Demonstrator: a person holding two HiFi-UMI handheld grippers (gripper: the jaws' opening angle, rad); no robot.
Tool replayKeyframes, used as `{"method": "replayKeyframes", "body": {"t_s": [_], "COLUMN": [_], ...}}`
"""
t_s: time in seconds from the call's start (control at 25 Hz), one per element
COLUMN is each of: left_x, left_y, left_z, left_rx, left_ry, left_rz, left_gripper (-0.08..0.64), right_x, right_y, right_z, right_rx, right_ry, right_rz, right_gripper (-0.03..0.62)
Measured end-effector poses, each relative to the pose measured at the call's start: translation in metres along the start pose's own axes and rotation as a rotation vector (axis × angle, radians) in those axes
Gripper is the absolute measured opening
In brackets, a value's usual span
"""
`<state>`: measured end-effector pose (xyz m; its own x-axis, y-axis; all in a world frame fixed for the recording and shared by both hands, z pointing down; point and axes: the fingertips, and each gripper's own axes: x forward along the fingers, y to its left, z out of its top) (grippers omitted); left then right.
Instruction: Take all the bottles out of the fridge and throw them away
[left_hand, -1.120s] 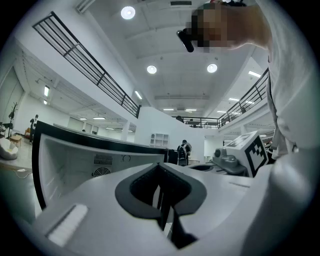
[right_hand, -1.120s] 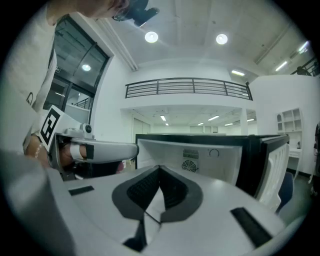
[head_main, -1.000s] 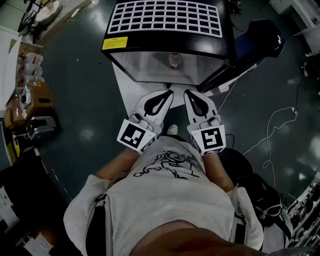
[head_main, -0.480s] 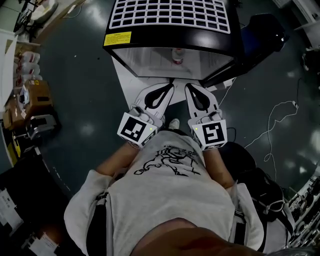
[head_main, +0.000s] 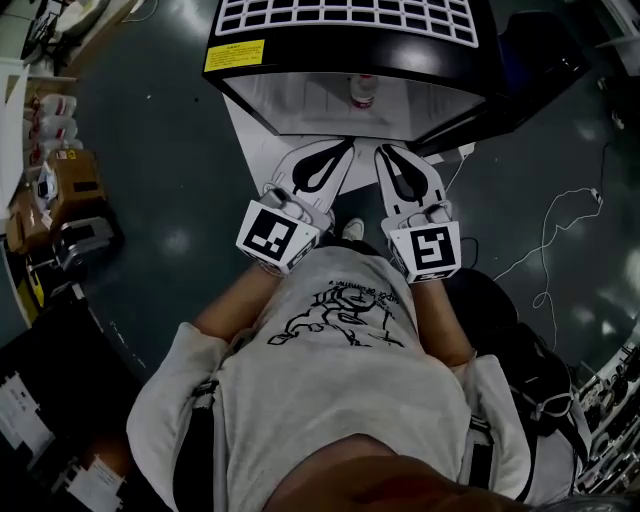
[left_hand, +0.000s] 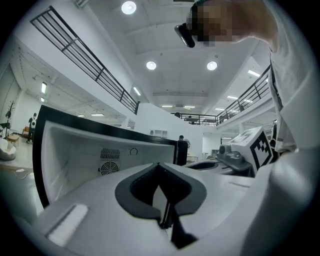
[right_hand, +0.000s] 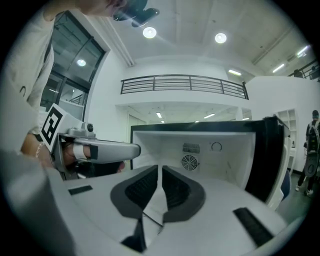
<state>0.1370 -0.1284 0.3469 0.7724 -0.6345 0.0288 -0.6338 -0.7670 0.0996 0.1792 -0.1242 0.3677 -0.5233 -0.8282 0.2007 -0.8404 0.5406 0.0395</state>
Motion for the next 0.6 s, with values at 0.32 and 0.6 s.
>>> {"method": "replayKeyframes", "body": {"t_s": [0.32,0.6], "left_x": [0.007,0.015], "left_y": [0.013,0.023], "left_z": [-0.014,-0.025], "left_rx": [0.009,0.025], "left_ry": [0.023,0.04], "left_rz": [-0.017,-0.016], "left_gripper": [0.009,0.009], "right_x": [0.014,0.028], "right_y": [-0.003,-0.008], "right_z": [-0.012,-0.022], "right_rx": [-0.003,-0.017], "right_ry": [0.01,0.017], "right_rz": [-0.004,-0.006], "right_gripper": [0.011,0.048]}}
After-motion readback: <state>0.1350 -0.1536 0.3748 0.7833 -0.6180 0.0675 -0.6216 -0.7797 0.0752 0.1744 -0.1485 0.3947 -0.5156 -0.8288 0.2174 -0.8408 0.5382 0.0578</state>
